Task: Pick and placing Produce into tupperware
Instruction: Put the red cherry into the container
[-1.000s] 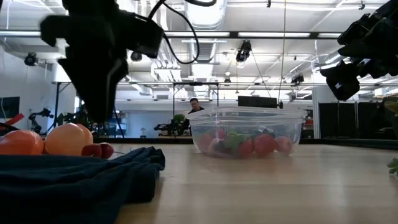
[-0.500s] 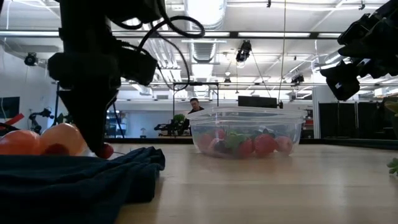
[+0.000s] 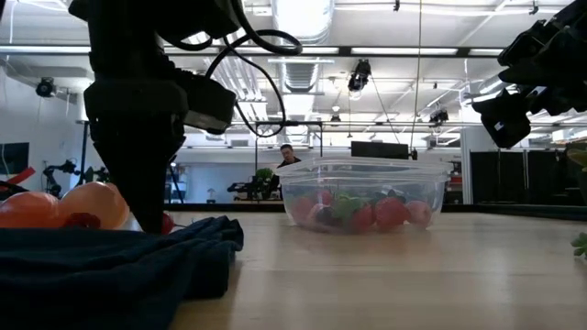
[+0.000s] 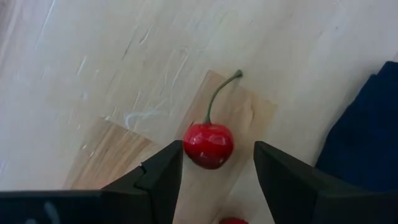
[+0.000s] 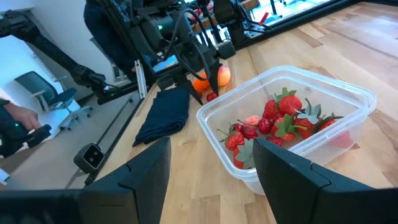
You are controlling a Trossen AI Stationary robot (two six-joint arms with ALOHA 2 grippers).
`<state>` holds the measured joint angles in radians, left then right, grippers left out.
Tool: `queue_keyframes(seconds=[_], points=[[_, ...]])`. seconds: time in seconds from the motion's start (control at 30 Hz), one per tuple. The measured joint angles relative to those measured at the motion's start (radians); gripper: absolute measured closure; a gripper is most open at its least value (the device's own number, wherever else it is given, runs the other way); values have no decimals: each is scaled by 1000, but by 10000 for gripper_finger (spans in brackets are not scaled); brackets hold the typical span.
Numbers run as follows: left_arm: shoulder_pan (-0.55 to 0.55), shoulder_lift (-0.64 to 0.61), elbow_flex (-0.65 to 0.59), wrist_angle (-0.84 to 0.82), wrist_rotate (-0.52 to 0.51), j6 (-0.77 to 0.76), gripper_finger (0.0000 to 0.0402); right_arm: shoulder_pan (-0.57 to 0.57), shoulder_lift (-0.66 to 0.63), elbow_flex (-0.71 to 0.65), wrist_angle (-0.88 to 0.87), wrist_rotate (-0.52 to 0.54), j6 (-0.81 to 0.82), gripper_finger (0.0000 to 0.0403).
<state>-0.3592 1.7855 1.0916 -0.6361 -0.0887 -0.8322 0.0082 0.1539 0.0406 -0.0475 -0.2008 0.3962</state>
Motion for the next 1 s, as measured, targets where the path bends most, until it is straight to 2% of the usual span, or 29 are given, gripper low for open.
queue_keyframes(seconds=[0.37,0.67,0.77,0.93,1.0], points=[[0,0,-1,0,-16,1,310,0,0,0,0,0,0,184],[43,-15,44,-3,-26,12,323,0,0,0,0,0,0,184],[68,-56,108,2,-73,70,323,0,0,0,0,0,0,184],[128,-102,215,42,-271,282,324,0,1,0,0,0,0,184],[171,-103,237,143,-230,416,324,0,2,0,2,0,0,184]])
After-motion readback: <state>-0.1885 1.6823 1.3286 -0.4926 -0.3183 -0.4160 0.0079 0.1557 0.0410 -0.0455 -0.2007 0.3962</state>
